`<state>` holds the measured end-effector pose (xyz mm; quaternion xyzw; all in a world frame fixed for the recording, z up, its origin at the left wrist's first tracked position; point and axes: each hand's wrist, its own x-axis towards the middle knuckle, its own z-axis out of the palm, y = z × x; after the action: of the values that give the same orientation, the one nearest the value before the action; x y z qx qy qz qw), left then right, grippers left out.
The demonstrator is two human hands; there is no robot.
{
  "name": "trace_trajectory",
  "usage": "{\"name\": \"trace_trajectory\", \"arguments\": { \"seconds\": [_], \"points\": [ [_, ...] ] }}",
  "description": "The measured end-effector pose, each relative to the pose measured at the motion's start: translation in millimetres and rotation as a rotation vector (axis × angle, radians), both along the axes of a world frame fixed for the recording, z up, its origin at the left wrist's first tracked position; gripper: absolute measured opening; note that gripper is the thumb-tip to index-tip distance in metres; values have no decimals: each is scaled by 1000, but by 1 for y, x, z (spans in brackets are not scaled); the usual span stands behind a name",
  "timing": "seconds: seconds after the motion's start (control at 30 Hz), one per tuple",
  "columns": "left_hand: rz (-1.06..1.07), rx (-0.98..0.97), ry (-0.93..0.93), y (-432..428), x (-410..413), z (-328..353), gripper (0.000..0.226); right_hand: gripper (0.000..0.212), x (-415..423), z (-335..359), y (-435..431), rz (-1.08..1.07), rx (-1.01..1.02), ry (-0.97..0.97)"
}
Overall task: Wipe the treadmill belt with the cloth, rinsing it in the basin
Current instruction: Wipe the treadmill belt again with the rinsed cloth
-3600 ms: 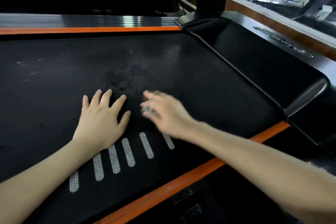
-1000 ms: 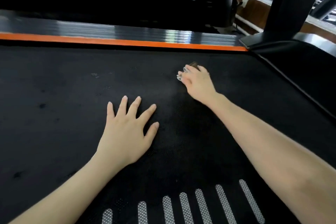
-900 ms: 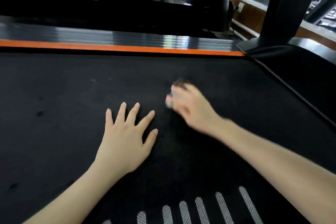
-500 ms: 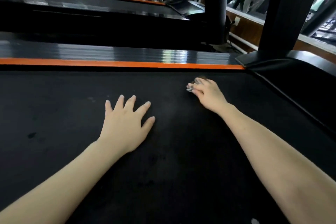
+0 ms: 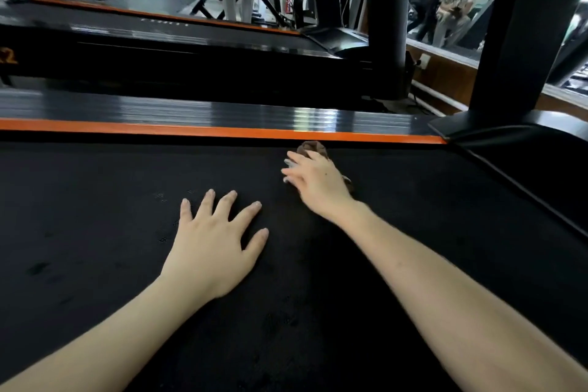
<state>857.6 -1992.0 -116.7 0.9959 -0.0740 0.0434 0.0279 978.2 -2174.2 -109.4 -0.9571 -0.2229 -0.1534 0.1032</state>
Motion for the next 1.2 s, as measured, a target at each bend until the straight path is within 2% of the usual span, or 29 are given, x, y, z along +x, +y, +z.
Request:
{"name": "trace_trajectory", "arguments": {
  "seconds": [0.07, 0.17, 0.27, 0.33, 0.4, 0.57, 0.63, 0.77, 0.83, 0.9, 1.0, 1.07, 1.13, 1.2],
  "points": [
    [6, -9, -5, 1, 0, 0, 90, 33, 11, 9, -29, 4, 7, 34],
    [12, -7, -13, -1, 1, -1, 90, 47, 31, 12, -66, -220, 6, 103],
    [11, -15, -3, -1, 1, -1, 88, 44, 43, 4, -42, -330, 101, 92],
    [6, -20, 15, -1, -1, 0, 76, 36, 34, 2, -23, -271, 126, 29],
    [0, -28, 27, 0, 0, 2, 62, 33, 11, 2, -14, -104, 108, -6],
    [-6, -38, 26, 1, 0, 0, 57, 35, -70, 4, -29, 285, 6, 25],
    [-6, -43, 23, 0, -1, 0, 57, 36, -59, 5, -39, 270, -14, 15],
    [-7, -57, 13, 2, 0, 0, 57, 34, 6, -1, -24, -102, 69, 20],
    [-9, -62, 11, 2, 0, 0, 57, 32, 14, -1, -10, -191, 99, 13],
    [-10, -60, 14, 2, 0, 0, 57, 32, -7, 4, -6, -124, 59, 38],
    [-11, -46, 8, 2, -1, 1, 57, 32, -79, 7, -21, 162, 16, 1],
    [-14, -41, 6, 2, -1, 1, 57, 30, -119, 8, -35, 301, 18, 45],
    [-11, -38, 13, 1, -3, 1, 58, 31, -117, 9, -43, 329, 20, 78],
    [-14, -31, 24, 1, -3, 1, 58, 33, -84, 10, -37, 234, 29, 81]
  ]
}}
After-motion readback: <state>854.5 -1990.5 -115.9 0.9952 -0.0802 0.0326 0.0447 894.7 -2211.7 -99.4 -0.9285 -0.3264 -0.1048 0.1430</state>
